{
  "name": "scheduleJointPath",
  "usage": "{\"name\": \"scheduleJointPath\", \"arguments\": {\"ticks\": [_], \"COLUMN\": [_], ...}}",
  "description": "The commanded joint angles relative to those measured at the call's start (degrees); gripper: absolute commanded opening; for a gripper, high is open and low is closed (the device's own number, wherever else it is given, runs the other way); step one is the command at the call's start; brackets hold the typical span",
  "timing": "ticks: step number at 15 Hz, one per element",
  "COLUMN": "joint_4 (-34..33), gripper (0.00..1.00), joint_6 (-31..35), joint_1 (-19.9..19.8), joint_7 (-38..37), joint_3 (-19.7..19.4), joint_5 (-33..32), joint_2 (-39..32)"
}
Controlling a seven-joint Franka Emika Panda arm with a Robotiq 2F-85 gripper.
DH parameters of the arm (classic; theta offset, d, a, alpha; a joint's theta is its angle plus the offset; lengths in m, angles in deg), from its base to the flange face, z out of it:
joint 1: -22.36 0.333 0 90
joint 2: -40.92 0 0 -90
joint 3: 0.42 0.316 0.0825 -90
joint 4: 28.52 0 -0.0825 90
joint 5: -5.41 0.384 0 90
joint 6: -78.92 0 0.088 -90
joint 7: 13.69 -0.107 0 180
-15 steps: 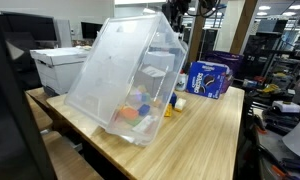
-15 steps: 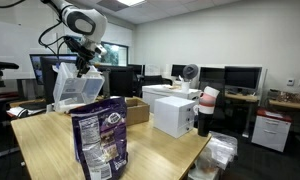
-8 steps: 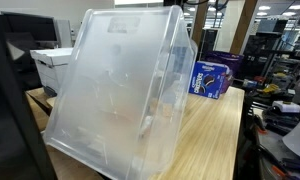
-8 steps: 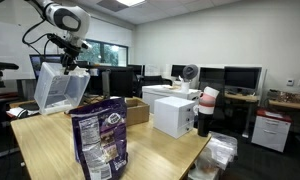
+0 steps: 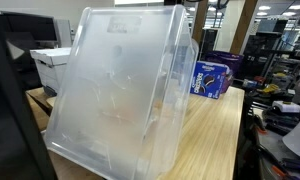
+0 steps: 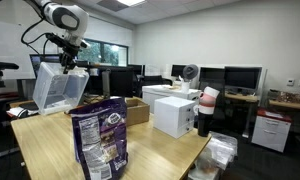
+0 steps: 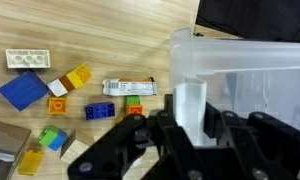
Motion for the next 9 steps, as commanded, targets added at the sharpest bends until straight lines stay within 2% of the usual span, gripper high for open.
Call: {"name": "scheduleJointPath", "arguments": {"ticks": [1,9], "joint_4": [0.07,0.36], "gripper": [0.06,0.06], "joint_6": [-0.02,-0.16], "joint_1": [-0.04,-0.37], "joint_7": [0.31,0.56], "joint_3": [0.05,-0.36], "joint_5": [-0.66,-1.47], "joint_2": [1.49,1.97]}}
